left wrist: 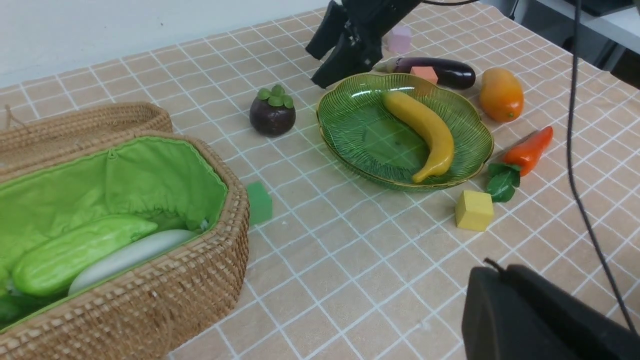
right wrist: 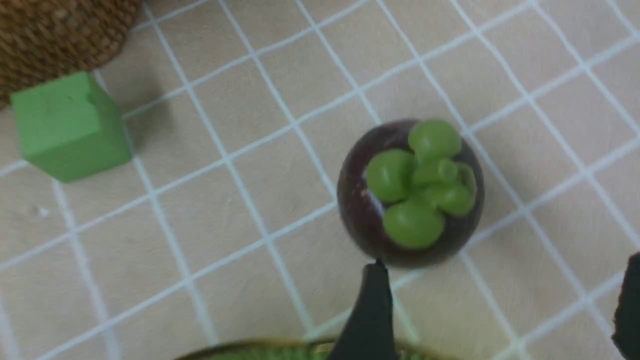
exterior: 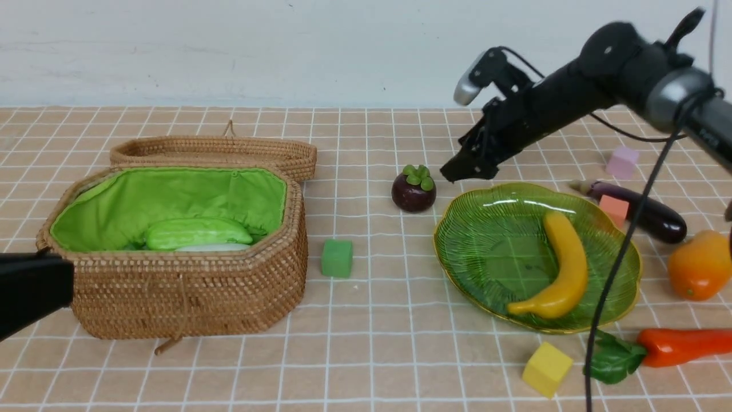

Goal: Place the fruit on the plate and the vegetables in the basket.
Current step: Use the right arm to grab a mangosteen and put it into the right plate

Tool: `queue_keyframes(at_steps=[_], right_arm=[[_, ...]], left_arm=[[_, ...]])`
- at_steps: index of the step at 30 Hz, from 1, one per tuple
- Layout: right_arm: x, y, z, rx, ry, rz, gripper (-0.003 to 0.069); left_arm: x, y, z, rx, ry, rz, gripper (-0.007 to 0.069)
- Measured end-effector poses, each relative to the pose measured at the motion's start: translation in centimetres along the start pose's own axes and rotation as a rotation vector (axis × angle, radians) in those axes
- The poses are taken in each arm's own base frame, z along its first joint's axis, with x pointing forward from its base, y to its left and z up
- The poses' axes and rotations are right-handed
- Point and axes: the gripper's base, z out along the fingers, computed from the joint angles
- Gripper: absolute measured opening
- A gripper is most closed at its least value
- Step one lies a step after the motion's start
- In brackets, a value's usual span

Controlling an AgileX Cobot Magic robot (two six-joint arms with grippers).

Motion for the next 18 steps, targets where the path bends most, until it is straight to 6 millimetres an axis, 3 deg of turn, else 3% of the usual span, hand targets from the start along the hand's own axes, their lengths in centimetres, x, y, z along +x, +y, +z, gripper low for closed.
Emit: queue_keyframes(at_steps=[10, 18], right_arm=[[0.4, 0.4, 3.8, 0.034, -0.076, -0.195, 0.0608], [1.3, 0.4, 6.4, 0.043, -0.094, -0.211, 0.0605]], left_arm=[[0.0, 0.0, 0.0, -0.003, 0.001, 0.002, -0.0013], [0.0, 0.1, 0.0, -0.007, 0.001, 0.006, -0.0013]])
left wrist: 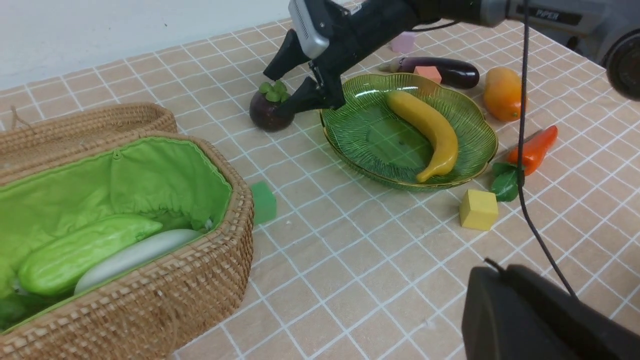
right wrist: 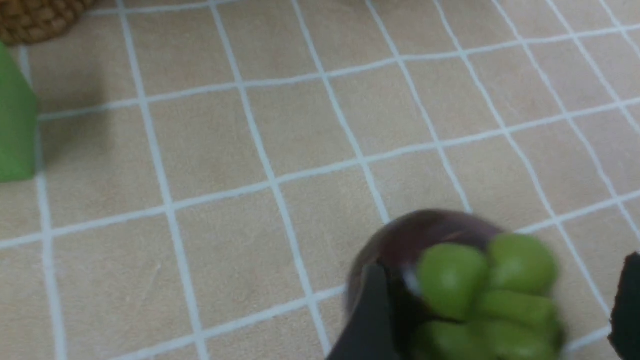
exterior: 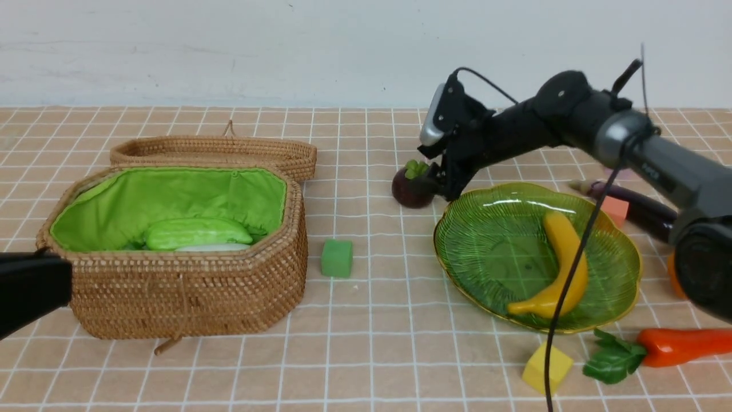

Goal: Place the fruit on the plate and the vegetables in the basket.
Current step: Use the right arm to grab a mangosteen and put it into the right plate

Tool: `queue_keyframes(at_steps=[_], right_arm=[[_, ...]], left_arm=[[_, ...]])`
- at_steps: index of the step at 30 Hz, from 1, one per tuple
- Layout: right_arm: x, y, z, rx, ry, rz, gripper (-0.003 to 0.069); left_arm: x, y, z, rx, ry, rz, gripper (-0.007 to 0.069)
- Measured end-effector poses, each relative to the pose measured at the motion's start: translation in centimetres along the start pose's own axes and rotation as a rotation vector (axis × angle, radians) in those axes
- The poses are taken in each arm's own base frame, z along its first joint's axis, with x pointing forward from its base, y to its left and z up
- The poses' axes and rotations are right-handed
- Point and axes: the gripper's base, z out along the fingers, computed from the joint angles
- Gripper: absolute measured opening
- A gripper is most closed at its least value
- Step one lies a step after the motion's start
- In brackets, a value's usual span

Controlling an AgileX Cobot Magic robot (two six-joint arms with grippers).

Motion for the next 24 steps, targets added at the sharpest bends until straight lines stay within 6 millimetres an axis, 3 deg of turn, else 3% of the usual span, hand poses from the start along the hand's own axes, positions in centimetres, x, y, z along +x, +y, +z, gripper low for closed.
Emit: queue_keyframes(at_steps=[12, 24], right_arm=[[1.2, 0.4, 1.5, -0.007, 0.002, 0.011, 0.0602], [0.8, 0.4, 1.1, -0.018, 0.004, -0.017, 0.0557]], left_arm=[[0.0, 0.0, 0.0, -0.001, 0.000, 0.001, -0.0013], [-0.1, 0.2, 0.6, -0.003, 0.014, -0.003, -0.0013]])
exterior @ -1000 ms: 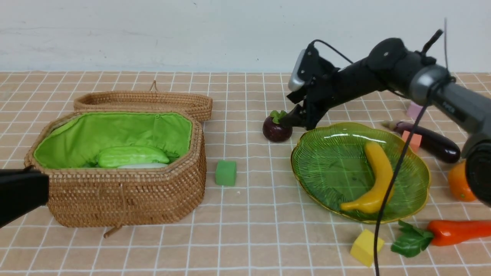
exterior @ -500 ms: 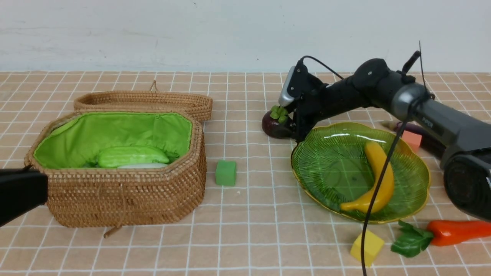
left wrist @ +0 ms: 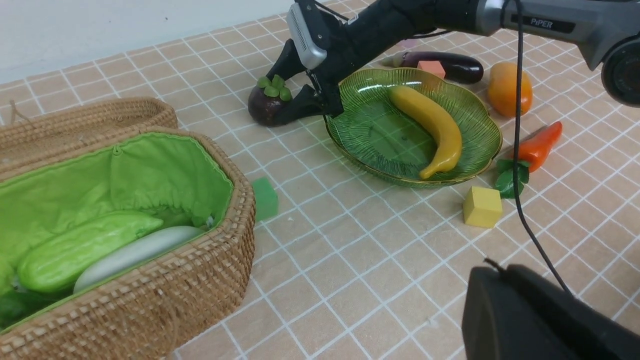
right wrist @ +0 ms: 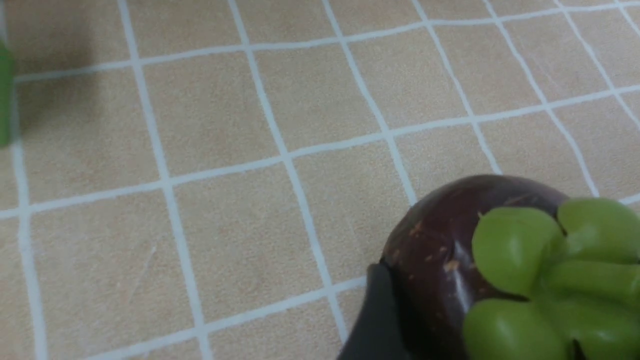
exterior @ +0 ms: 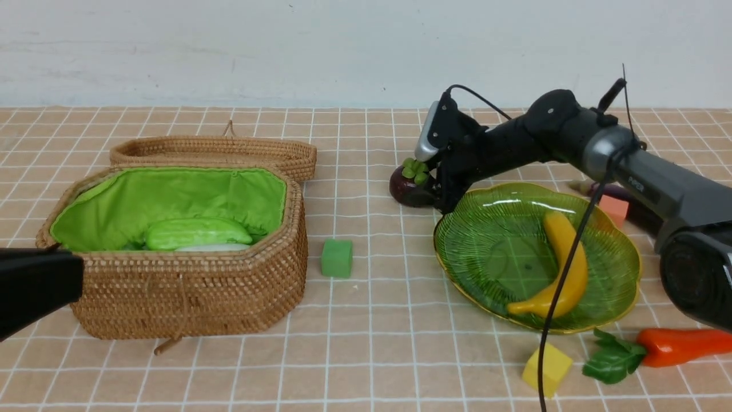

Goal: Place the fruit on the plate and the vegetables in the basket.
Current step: Use the right arm to grab a mangosteen and put it into the right plate

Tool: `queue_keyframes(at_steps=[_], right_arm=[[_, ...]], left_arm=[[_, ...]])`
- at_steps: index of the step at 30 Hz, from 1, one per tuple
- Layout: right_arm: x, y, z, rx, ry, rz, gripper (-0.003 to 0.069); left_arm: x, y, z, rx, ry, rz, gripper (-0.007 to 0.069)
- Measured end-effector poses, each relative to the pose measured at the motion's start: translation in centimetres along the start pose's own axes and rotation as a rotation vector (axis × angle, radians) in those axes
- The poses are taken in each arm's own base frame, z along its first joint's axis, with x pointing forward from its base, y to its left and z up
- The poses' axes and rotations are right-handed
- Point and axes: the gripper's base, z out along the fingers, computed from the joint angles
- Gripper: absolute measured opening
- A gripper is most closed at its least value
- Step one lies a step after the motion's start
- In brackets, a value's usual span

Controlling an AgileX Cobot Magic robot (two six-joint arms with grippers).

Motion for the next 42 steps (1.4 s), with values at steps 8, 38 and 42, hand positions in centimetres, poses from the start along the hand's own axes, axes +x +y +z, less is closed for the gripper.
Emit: queue_keyframes(at_steps=[8, 38, 42], right_arm=[[-2.0, -1.2, -3.7, -0.002, -0.012, 0.047, 0.0557], [-1.6, 7.7, -18.2, 0.024, 0.361, 0.929, 0.0556], [0.5, 7.7, -16.1, 0.034, 0.380, 0.935, 0.0556]], left_arm=[[0.0, 0.0, 0.0, 0.000, -0.001, 0.000, -0.0013], [0.6, -2.6, -0.4, 0.297, 0.044, 0.193, -0.0013], [0.7, -2.7, -0.4, 0.303, 0.046, 0.196, -0.0013]])
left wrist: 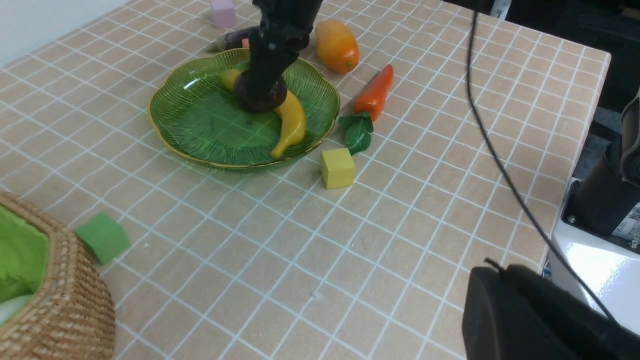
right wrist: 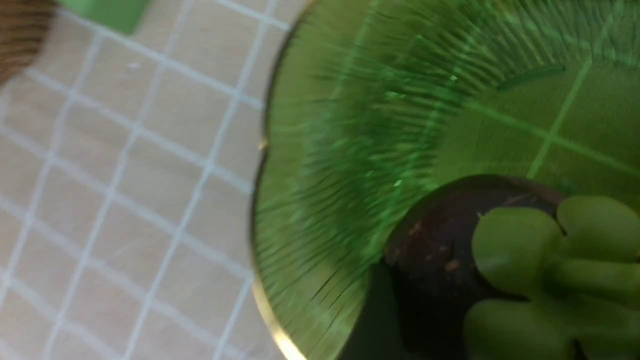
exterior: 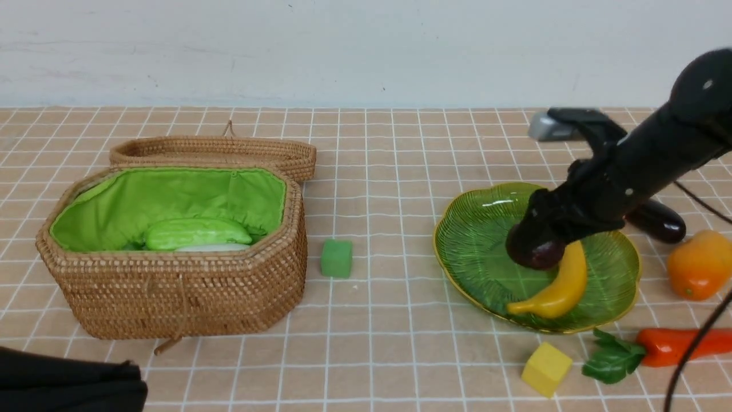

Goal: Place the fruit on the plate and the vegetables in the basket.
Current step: Use the right arm to grab a mangosteen and put it into the right plate, then use the right arm to grab a carrot and put it into the left basket

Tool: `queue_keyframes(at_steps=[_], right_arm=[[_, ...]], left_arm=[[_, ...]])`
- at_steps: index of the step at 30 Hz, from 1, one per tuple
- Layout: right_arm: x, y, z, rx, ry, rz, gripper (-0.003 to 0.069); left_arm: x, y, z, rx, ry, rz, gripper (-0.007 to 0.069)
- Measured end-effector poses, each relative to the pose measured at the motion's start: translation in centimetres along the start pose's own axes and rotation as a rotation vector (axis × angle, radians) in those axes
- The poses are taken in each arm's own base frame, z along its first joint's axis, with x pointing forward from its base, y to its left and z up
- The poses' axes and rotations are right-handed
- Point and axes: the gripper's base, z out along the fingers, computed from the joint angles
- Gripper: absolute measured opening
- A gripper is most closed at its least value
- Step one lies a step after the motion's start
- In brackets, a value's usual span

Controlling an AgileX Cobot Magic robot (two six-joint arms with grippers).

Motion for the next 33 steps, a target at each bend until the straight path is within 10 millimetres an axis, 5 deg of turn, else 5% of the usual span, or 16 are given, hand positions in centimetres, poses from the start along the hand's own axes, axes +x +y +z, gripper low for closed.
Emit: queue_keyframes(at_steps=[8, 16, 17, 20, 26, 33], right_arm=[[-0.2, -0.5, 0.3, 0.035, -0.003, -0.029, 0.0675], [0.2, 2.6, -7.5, 0.081, 0.034, -0.115, 0.0496], [1.5, 3.5, -9.7, 0.114, 0.063, -0.141, 0.0437], [4.8, 4.4, -12.0, 0.180, 0.134, -0.233, 0.0393], [9.3, 3.5, -11.3, 0.279, 0.261, -0.613, 0.0422], [9.7, 1.3, -7.2, 0.268, 0.351, -0.721, 0.0507]], left_arm=[[0.0, 0.0, 0.0, 0.002, 0.000, -0.001, -0.0013], [0.3, -0.2, 0.0, 0.024, 0.031, -0.001, -0.0013], [0.4, -0.3, 0.0, 0.033, 0.045, -0.001, -0.0013], [0.6, -0.5, -0.1, 0.049, 0.067, 0.000, -0.0013], [0.7, -0.5, -0.1, 0.058, 0.074, -0.002, -0.0013], [0.7, -0.6, -0.1, 0.062, 0.079, -0.003, -0.0013]])
